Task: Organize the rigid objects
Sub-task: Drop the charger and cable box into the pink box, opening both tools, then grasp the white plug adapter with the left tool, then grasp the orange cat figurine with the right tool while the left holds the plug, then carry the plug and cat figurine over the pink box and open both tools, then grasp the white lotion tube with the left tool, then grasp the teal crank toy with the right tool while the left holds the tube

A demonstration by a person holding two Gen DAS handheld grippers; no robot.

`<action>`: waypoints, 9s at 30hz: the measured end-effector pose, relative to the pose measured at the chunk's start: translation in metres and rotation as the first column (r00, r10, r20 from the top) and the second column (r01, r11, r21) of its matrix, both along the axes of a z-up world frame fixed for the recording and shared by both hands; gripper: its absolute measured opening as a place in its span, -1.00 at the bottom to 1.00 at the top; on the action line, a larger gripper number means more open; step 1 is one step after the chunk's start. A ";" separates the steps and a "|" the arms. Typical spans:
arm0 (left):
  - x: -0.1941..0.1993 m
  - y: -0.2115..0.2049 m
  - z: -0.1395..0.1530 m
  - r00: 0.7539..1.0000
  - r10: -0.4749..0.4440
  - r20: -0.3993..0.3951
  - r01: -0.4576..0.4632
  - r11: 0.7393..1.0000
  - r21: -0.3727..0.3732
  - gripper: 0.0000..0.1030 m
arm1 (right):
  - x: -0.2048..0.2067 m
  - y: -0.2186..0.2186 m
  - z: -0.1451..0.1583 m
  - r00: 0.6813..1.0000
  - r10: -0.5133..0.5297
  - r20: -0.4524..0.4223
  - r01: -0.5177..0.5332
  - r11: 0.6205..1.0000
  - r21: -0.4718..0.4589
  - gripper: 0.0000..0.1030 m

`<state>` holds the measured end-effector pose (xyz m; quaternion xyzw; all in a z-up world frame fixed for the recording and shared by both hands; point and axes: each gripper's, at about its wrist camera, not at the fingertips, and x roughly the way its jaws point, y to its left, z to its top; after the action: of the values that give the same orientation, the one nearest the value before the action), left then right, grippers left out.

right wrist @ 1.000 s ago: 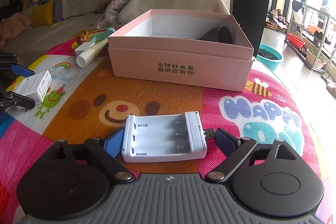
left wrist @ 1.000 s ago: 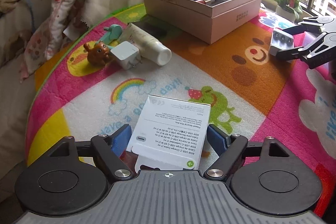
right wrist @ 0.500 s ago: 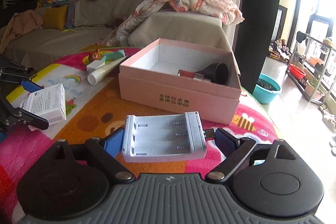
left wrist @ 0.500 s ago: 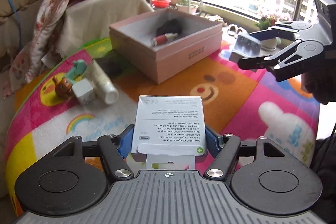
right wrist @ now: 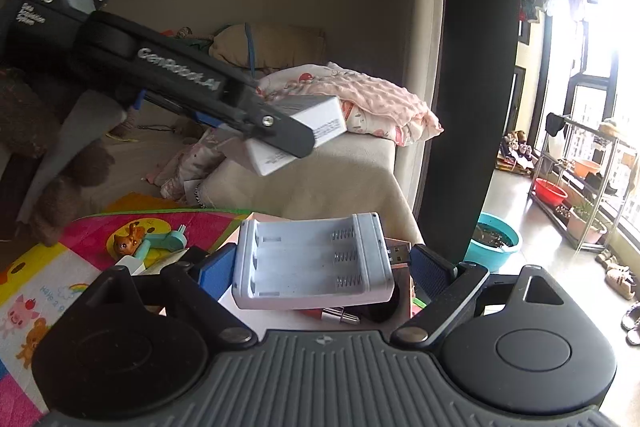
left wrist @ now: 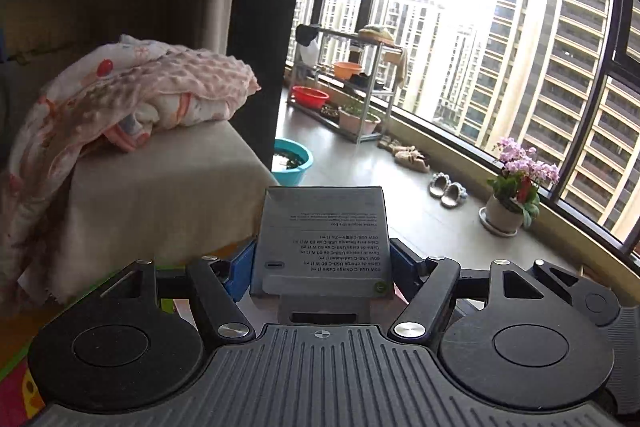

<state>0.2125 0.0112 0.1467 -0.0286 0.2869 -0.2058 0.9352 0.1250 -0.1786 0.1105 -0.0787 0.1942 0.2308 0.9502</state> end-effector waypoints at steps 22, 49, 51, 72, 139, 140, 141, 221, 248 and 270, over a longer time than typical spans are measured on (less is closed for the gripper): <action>-0.108 0.136 -0.074 0.933 0.360 -0.016 -0.361 0.931 -0.061 0.39 | 0.012 0.008 -0.041 0.993 -0.049 -0.105 0.055 0.997 0.054 0.78; -0.064 0.182 -0.108 0.838 0.535 -0.112 -0.544 0.836 -0.074 0.38 | -0.066 0.018 -0.096 0.970 0.016 -0.241 -0.025 0.999 -0.033 0.80; -0.076 0.180 -0.112 0.843 0.523 -0.125 -0.534 0.840 -0.092 0.38 | -0.063 0.017 -0.099 0.965 0.017 -0.261 -0.025 0.999 -0.026 0.80; -0.098 0.137 -0.127 0.894 0.441 -0.078 -0.437 0.897 0.065 0.21 | -0.048 0.032 -0.106 0.923 0.037 -0.383 -0.076 0.993 -0.087 1.00; -0.219 0.174 -0.146 0.906 0.411 -0.099 -0.420 0.902 -0.102 -0.21 | 0.009 0.260 -0.063 0.886 0.323 -0.331 -0.402 0.893 -0.203 -0.28; -0.219 0.174 -0.146 0.906 0.411 -0.100 -0.420 0.901 -0.105 -0.21 | 0.011 0.264 -0.066 0.889 0.317 -0.330 -0.397 0.894 -0.210 -0.28; -0.219 0.175 -0.146 0.906 0.411 -0.101 -0.420 0.901 -0.108 -0.21 | 0.013 0.269 -0.069 0.892 0.310 -0.330 -0.391 0.894 -0.218 -0.28; -0.090 0.125 -0.058 0.919 0.393 -0.031 -0.394 0.913 -0.109 -0.28 | -0.072 0.003 -0.036 0.995 0.083 -0.052 -0.090 0.983 -0.159 0.06; -0.067 0.111 -0.136 0.885 0.439 -0.155 -0.434 0.898 0.068 -0.12 | -0.117 0.056 -0.093 0.962 0.161 -0.220 -0.207 0.957 -0.203 0.07; -0.201 0.156 -0.144 0.921 0.383 -0.072 -0.381 0.924 0.031 -0.42 | 0.031 0.200 -0.001 0.894 0.292 -0.340 -0.319 0.947 -0.025 0.36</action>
<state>0.0117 0.1676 0.0028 -0.0842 0.3134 -0.0160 0.9458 0.1564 0.0213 0.1096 -0.1064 0.3456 0.3792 0.8517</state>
